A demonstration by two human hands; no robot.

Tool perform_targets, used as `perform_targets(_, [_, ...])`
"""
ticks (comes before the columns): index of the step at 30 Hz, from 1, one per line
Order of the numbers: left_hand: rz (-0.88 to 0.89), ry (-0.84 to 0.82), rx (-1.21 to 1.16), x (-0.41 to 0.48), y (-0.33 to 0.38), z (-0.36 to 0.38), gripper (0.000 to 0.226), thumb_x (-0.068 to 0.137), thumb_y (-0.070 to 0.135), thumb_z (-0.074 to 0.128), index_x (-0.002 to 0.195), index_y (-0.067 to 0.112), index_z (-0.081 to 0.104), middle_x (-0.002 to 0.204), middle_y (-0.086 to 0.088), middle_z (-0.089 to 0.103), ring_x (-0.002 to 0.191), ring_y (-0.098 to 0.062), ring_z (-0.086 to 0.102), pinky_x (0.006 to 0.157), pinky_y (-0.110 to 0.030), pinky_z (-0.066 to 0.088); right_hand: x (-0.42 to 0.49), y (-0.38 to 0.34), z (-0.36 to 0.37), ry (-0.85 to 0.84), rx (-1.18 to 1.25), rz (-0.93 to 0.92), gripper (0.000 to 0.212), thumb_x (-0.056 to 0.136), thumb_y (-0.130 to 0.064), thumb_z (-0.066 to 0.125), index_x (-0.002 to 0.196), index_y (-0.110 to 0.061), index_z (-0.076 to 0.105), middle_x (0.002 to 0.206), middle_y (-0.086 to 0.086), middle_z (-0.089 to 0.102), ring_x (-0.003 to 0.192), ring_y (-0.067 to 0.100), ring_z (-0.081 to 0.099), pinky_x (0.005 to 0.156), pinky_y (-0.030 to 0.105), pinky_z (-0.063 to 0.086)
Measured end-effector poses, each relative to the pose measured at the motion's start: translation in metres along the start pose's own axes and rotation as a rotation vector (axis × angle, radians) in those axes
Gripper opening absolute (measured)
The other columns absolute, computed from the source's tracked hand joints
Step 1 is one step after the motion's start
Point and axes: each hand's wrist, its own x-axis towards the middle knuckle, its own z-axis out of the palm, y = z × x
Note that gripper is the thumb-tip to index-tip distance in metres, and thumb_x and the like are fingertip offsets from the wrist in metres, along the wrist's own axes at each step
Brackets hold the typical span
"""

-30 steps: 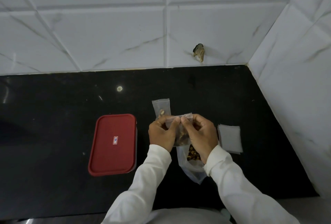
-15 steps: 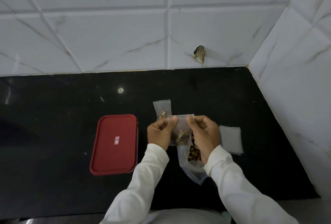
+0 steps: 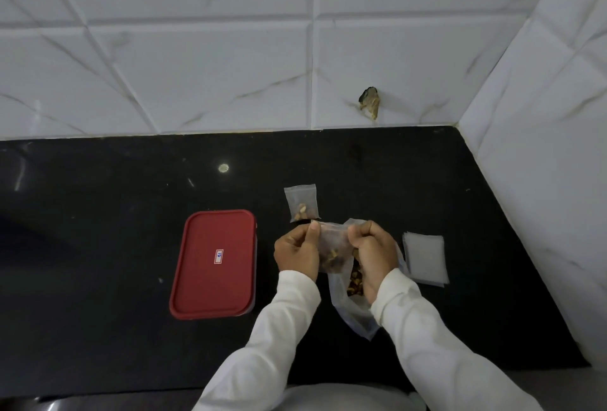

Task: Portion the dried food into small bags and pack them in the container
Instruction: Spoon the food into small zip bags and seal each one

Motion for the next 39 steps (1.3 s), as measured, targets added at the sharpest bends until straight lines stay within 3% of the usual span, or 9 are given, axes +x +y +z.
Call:
perform_targets(4, [0.012,-0.055,0.06,-0.001,-0.006,-0.001,0.021,0.097,0.028,0.059,0.083,0.022,0.073,0.085,0.003,0.074,0.09,-0.017,0.071,0.08,-0.034,0.057,0.003,0.001,0.006,0.018,-0.001,0.069,0.009,0.084,-0.018,0.064,0.079,-0.023,0.07,0.103,0.004,0.068,0.099,0.026,0.063,0.089,0.05,0.053])
perform_targets(11, [0.165,-0.049,0.096,0.011,0.005,-0.011,0.01,0.091,0.018,0.068,0.082,0.017,0.071,0.084,0.001,0.075,0.083,-0.011,0.072,0.082,-0.034,0.059,-0.003,-0.009,0.007,-0.082,-0.192,-0.115,0.02,0.09,-0.045,0.062,0.094,-0.027,0.068,0.095,-0.005,0.07,0.093,0.012,0.066,0.085,0.035,0.056])
perform_targets(15, [0.152,-0.035,0.105,0.027,0.006,-0.007,0.012,0.091,0.025,0.069,0.08,0.02,0.072,0.08,0.0,0.074,0.082,-0.019,0.072,0.082,-0.043,0.06,0.016,-0.018,0.018,-0.052,-0.249,-0.122,0.014,0.09,-0.041,0.064,0.09,-0.028,0.07,0.09,-0.007,0.071,0.09,0.011,0.067,0.085,0.037,0.057])
perform_targets(19, [0.14,0.084,0.112,0.047,0.005,-0.004,0.005,0.09,0.024,0.072,0.085,0.023,0.07,0.084,0.004,0.074,0.084,-0.015,0.072,0.086,-0.041,0.059,0.044,-0.029,0.032,-0.017,-0.325,-0.195,0.019,0.089,-0.043,0.063,0.091,-0.027,0.071,0.09,-0.009,0.072,0.091,0.009,0.066,0.087,0.037,0.056])
perform_targets(25, [0.06,0.186,0.148,0.072,0.004,0.005,0.01,0.091,0.025,0.07,0.082,0.02,0.071,0.076,0.009,0.07,0.073,-0.005,0.064,0.082,-0.031,0.056,0.076,-0.031,0.041,-0.048,-0.636,-0.328,0.011,0.088,-0.026,0.069,0.096,-0.019,0.071,0.089,-0.008,0.071,0.09,0.009,0.066,0.084,0.027,0.054])
perform_targets(29, [0.04,0.204,0.214,0.082,-0.002,0.008,0.011,0.092,0.026,0.069,0.088,0.015,0.071,0.076,0.009,0.067,0.069,0.0,0.059,0.069,-0.019,0.046,0.092,-0.03,0.05,0.005,-0.81,-0.342,0.011,0.088,-0.025,0.068,0.097,-0.019,0.07,0.095,-0.003,0.07,0.097,0.017,0.062,0.088,0.035,0.054])
perform_targets(31, [0.024,0.211,0.232,0.087,-0.004,0.007,0.01,0.093,0.024,0.068,0.087,0.016,0.07,0.076,0.009,0.067,0.068,0.0,0.059,0.066,-0.017,0.044,0.097,-0.03,0.054,0.007,-0.876,-0.34,0.012,0.09,-0.025,0.067,0.098,-0.017,0.07,0.096,-0.001,0.069,0.094,0.016,0.061,0.083,0.031,0.052])
perform_targets(36, [-0.034,0.198,0.256,0.1,-0.008,0.006,0.009,0.094,0.018,0.065,0.086,0.018,0.069,0.075,0.008,0.066,0.07,-0.007,0.061,0.078,-0.028,0.054,0.102,-0.029,0.064,0.013,-0.972,-0.292,0.014,0.092,-0.024,0.064,0.099,-0.014,0.071,0.096,0.002,0.069,0.088,0.017,0.063,0.075,0.026,0.05])
perform_targets(39, [-0.042,0.198,0.287,0.105,-0.009,0.005,0.008,0.095,0.017,0.063,0.089,0.017,0.068,0.074,0.009,0.063,0.068,-0.005,0.059,0.075,-0.028,0.052,0.104,-0.028,0.068,0.004,-1.007,-0.261,0.012,0.093,-0.022,0.064,0.098,-0.013,0.071,0.094,0.002,0.067,0.08,0.013,0.055,0.07,0.024,0.044])
